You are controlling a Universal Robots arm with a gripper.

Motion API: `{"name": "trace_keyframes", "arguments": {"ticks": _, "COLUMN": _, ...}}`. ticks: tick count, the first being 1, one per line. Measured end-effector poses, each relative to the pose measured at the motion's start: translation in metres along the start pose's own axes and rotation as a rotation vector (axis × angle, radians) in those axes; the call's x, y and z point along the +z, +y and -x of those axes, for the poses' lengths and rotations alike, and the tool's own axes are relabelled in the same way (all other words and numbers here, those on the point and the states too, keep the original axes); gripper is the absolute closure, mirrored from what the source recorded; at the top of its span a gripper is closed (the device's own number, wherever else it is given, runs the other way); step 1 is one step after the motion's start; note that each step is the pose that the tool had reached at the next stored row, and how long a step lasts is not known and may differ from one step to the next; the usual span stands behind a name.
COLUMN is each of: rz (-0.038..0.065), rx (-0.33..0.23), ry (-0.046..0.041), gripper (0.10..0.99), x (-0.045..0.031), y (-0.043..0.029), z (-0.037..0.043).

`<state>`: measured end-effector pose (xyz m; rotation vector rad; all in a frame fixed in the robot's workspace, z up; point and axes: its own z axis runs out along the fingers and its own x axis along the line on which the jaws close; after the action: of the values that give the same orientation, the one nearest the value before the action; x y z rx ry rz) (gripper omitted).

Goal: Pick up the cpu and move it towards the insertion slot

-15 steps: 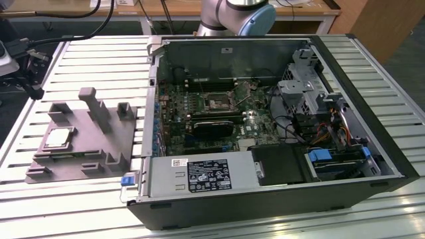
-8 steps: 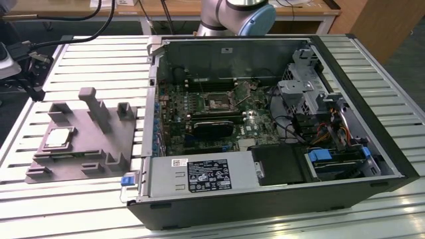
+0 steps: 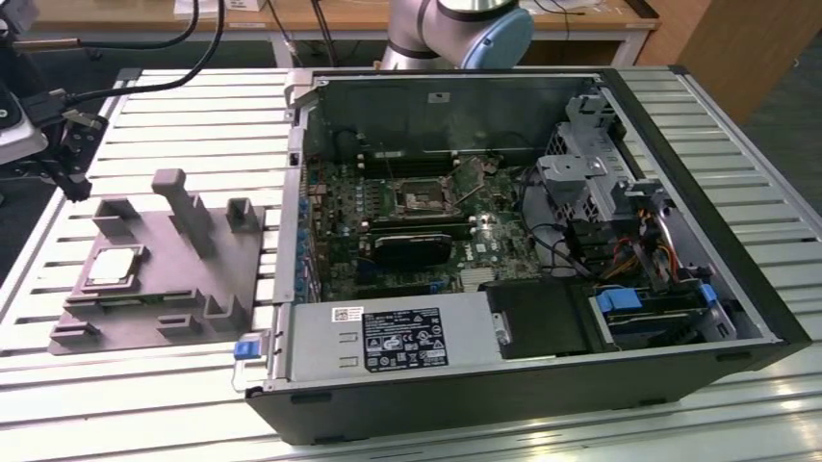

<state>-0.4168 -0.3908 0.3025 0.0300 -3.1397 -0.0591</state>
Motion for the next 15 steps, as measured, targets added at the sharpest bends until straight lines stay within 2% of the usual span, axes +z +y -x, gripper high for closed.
{"name": "trace_keyframes", "arguments": {"ticks": 15, "rz": 0.000, "rx": 0.000, "ry": -0.0002, "gripper": 0.980, "x": 0.0087, "y": -0.0044, "z": -0.0027}}
